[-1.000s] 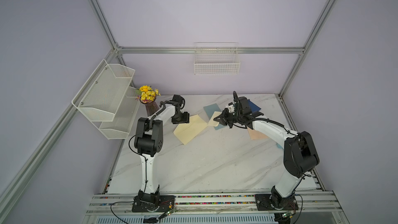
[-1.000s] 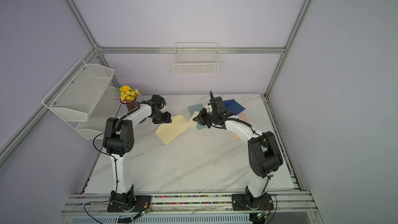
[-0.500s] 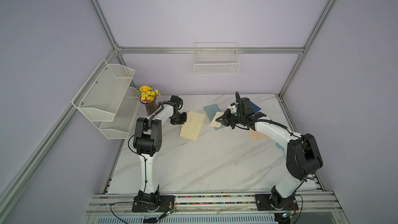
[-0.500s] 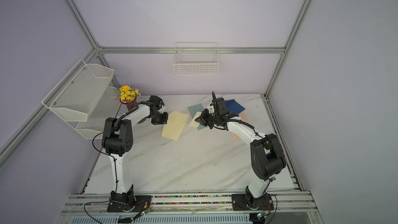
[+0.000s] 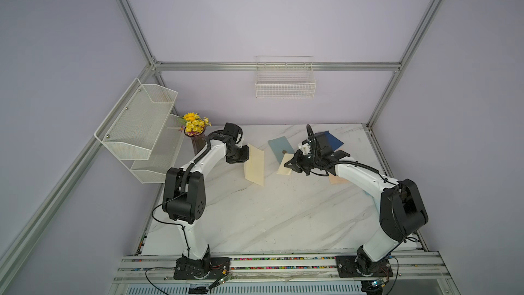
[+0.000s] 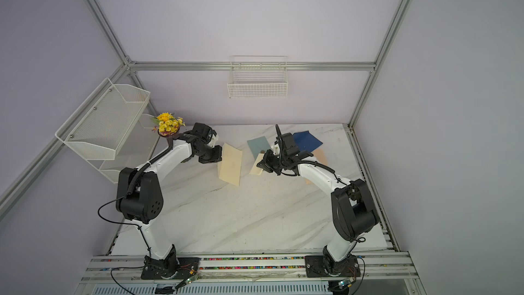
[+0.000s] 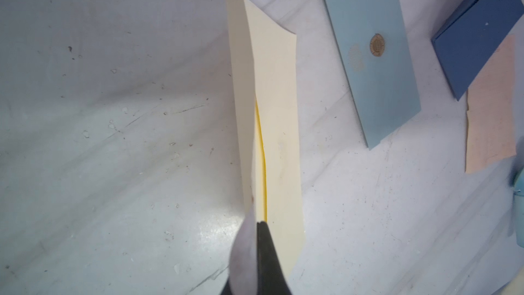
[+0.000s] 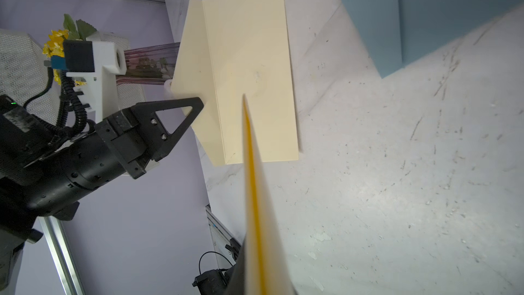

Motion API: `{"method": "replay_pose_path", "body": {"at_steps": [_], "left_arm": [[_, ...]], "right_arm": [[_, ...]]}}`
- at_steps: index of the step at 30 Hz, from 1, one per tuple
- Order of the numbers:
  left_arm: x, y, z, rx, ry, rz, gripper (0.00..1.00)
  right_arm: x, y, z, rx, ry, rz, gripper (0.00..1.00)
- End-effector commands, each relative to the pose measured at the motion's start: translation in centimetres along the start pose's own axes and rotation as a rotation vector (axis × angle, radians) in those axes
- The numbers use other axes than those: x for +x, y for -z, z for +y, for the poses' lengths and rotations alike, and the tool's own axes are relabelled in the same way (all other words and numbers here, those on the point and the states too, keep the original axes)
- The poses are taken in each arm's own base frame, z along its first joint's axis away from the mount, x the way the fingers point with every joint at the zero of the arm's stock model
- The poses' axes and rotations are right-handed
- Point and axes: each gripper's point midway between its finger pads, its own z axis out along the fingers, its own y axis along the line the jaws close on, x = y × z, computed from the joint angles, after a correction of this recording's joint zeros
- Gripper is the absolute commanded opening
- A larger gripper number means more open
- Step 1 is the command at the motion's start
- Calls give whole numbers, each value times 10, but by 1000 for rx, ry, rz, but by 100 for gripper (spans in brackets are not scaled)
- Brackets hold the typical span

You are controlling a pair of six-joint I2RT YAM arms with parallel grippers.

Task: Fold the letter paper in half and place it into the envelope
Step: Pick up the envelope from the center of the board, then place the letter paper in the envelope.

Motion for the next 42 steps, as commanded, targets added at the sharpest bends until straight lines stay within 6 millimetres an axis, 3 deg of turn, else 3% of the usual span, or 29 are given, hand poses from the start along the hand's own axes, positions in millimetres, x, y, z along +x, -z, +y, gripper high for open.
{"method": "replay_pose_path", "body": {"at_steps": [1, 3, 19, 27, 42], "left_arm": [[0, 17, -20, 26, -14, -33, 0], [2, 21, -31, 35, -32, -38, 0], [23, 38, -102, 110, -131, -50, 0], [36, 42, -115, 153, -147, -29, 0], [42, 56, -152, 367, -146, -18, 0]], "right_arm": [[0, -6, 2, 59, 77, 5, 0], [5, -11, -3, 87, 65, 31, 0], [21, -61, 19, 67, 91, 121, 0], [16, -62, 43, -58, 66, 92, 0], [11, -80, 29, -61, 0, 78, 0]]}}
